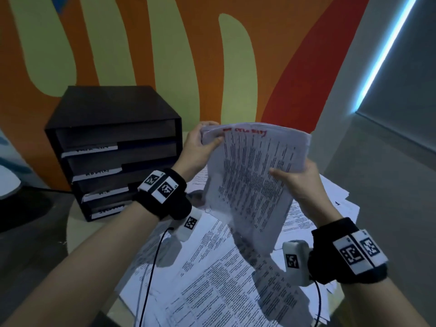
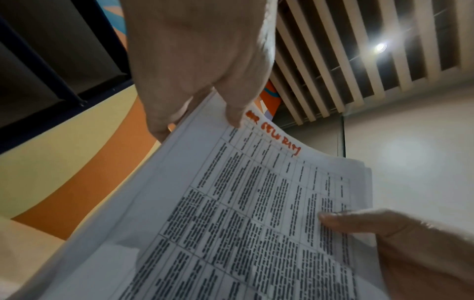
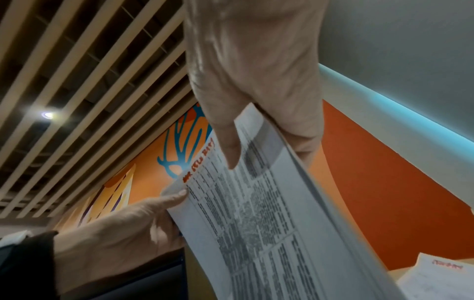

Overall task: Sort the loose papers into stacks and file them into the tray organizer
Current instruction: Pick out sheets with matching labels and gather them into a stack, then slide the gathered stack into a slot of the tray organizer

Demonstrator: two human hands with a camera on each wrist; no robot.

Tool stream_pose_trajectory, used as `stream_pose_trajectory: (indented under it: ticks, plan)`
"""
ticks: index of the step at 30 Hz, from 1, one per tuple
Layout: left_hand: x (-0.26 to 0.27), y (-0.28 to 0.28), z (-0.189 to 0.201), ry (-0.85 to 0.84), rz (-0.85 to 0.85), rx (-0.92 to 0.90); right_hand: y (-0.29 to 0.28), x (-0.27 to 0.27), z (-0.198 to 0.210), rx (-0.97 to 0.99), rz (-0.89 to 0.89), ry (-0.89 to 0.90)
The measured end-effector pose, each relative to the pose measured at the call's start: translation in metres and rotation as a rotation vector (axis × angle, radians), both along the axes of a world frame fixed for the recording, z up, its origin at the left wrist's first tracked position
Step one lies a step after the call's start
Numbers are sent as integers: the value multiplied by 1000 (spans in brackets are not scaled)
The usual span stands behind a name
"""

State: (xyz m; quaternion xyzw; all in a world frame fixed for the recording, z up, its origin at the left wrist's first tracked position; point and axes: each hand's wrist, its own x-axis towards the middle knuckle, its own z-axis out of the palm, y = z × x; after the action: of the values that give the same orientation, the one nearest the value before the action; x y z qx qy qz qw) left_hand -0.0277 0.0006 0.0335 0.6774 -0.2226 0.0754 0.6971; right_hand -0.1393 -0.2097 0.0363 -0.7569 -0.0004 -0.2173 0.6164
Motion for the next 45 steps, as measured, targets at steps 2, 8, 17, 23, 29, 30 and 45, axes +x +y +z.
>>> stream_pose_trajectory:
  ticks: [2,8,17,23,29,30,45]
  plan:
    - [-2,1,3,-28,7,-45,1,5,-3,-28,-28,44]
    - [-5,18,10,15,-38,42,-6,16,13,216,-113,-88]
    - [-8,66,-32,-32,69,171,-2,19,23,205,3,-171]
    - [-3,104,-23,-227,239,458,8,12,52,-201,122,-70]
    - [-20,103,13,-539,292,680,37,28,21,-354,134,-8]
    - [-21,105,13,-563,322,648,40,31,13,-326,101,-21]
    - [-35,151,-57,91,130,-27,55,30,-59,106,291,220]
